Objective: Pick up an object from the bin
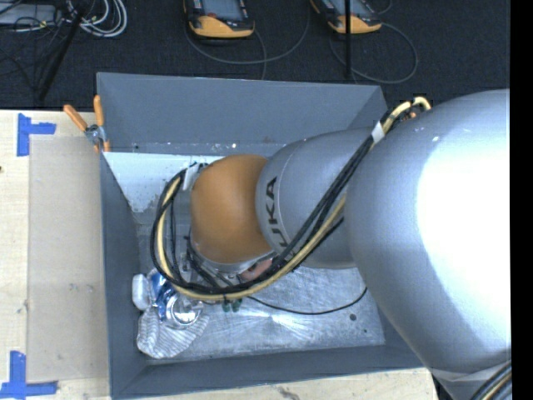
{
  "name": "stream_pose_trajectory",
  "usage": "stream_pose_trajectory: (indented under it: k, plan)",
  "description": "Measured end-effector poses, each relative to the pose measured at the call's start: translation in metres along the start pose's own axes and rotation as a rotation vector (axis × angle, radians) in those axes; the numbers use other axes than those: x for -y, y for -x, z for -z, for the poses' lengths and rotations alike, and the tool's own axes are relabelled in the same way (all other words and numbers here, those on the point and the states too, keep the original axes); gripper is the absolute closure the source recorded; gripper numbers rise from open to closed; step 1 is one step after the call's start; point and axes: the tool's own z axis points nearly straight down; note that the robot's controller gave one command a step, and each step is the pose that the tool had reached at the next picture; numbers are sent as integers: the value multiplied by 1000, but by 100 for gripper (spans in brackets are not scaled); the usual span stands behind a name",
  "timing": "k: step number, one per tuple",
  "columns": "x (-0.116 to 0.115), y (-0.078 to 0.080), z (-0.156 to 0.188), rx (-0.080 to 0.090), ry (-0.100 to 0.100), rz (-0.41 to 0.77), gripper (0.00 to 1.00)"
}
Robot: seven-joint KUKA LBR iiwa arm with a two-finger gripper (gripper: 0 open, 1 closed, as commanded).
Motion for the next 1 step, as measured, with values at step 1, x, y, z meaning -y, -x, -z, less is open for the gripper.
stream_pose_trajectory:
  k: [1]
  plan:
    - [12, 0, -4, 4, 23, -55, 100]
